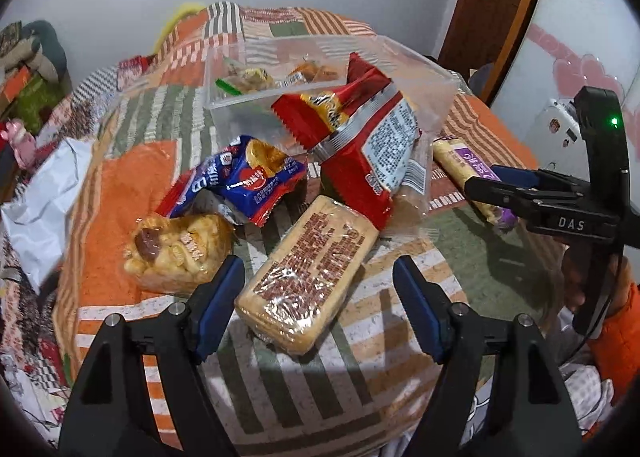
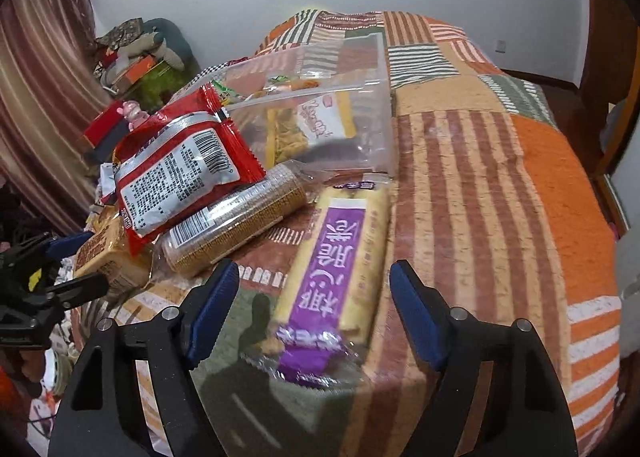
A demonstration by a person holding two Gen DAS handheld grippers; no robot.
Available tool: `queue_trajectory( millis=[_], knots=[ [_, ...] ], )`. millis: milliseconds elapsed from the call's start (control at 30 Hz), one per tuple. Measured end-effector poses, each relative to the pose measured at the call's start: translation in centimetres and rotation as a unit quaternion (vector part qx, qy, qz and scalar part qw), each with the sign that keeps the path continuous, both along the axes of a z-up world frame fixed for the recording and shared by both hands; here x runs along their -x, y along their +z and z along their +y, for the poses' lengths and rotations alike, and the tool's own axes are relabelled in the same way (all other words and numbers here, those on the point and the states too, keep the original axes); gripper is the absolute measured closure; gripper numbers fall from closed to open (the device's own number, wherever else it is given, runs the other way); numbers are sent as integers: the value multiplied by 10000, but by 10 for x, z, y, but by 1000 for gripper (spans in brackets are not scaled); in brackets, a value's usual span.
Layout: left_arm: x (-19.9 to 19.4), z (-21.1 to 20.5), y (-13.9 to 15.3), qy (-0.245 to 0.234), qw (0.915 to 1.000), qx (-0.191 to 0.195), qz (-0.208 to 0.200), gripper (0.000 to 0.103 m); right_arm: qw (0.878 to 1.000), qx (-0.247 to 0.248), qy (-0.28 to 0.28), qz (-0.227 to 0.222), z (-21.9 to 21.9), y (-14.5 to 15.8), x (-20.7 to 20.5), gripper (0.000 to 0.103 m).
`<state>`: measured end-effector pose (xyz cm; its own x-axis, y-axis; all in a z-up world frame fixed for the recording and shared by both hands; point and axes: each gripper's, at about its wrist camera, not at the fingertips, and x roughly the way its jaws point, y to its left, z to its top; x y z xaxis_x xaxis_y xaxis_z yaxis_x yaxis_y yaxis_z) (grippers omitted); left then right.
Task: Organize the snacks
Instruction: 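Grasp the square bread loaf with the left tool while the right tool grasps the purple-labelled wafer roll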
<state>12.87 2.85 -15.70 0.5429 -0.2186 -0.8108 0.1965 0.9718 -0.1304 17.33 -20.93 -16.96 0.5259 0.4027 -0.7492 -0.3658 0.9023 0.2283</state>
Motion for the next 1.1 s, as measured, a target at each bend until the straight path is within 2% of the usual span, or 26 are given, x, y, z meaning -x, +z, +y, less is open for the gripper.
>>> queue_trajectory(
  millis=[200,333,367,400,467,500,767,1100],
  knots=[
    [-17,9,-24,144,9990,295,319,29,9999,-63,-59,93,0,-5,-6,34],
    [-18,13,-31,280,9981,488,237,33,10000,59,-41,31,2,-7,-4,36],
    [-18,13,-31,283,9981,495,213,38,9999,131,-26,1,3,-7,-3,37],
    [-17,14,-32,286,9981,501,221,48,9998,199,-22,-27,4,-7,-2,40],
    [-14,15,-32,259,9980,510,253,61,9995,318,-16,-76,4,-7,-1,48],
    [-13,15,-31,270,9982,477,245,62,9995,292,-14,-73,2,-7,-2,49],
    [11,15,-24,476,9987,196,21,64,9997,175,-116,-92,-16,-3,2,58],
    [23,24,7,737,9963,294,-319,66,9995,-39,-158,-255,-30,11,18,61]
  ],
)
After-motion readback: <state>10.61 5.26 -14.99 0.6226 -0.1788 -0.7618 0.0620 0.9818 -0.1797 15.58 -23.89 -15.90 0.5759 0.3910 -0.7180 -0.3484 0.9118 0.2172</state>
